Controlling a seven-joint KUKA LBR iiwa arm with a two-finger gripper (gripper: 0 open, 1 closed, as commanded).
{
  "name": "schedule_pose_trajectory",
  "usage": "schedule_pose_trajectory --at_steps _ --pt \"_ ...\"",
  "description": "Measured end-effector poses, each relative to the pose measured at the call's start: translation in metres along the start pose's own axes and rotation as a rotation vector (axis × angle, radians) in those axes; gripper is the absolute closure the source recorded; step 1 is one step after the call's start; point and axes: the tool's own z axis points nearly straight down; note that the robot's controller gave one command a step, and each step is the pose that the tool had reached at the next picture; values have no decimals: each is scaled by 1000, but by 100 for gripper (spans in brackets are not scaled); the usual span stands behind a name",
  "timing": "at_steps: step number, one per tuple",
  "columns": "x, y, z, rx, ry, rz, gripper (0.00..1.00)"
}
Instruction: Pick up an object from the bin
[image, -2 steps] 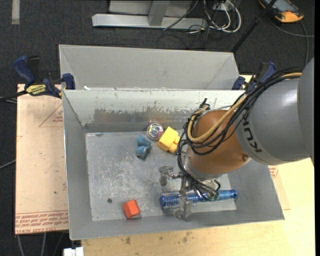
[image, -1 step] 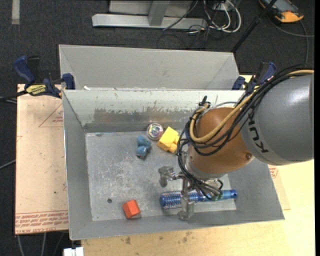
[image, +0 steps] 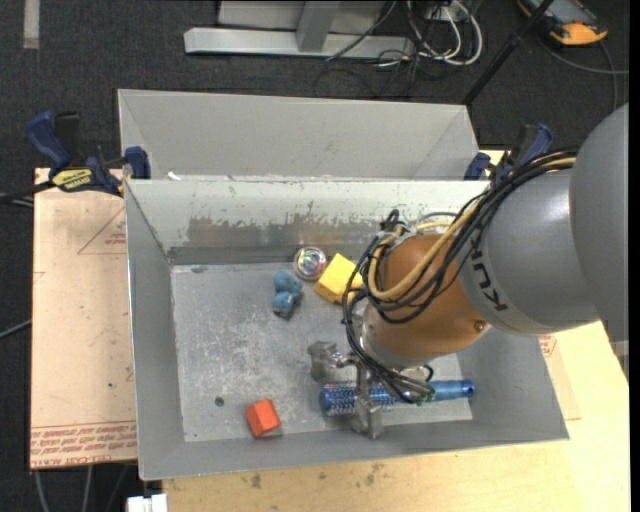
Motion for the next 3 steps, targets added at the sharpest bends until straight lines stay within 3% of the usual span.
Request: schedule_pose_trajectory --at_steps 1,2,3 --pt "-2 0 -1 0 -6 3 0" --pt "0 0 1 -2 0 3 100" --pt "-4 0 -120 -3 11 5 100"
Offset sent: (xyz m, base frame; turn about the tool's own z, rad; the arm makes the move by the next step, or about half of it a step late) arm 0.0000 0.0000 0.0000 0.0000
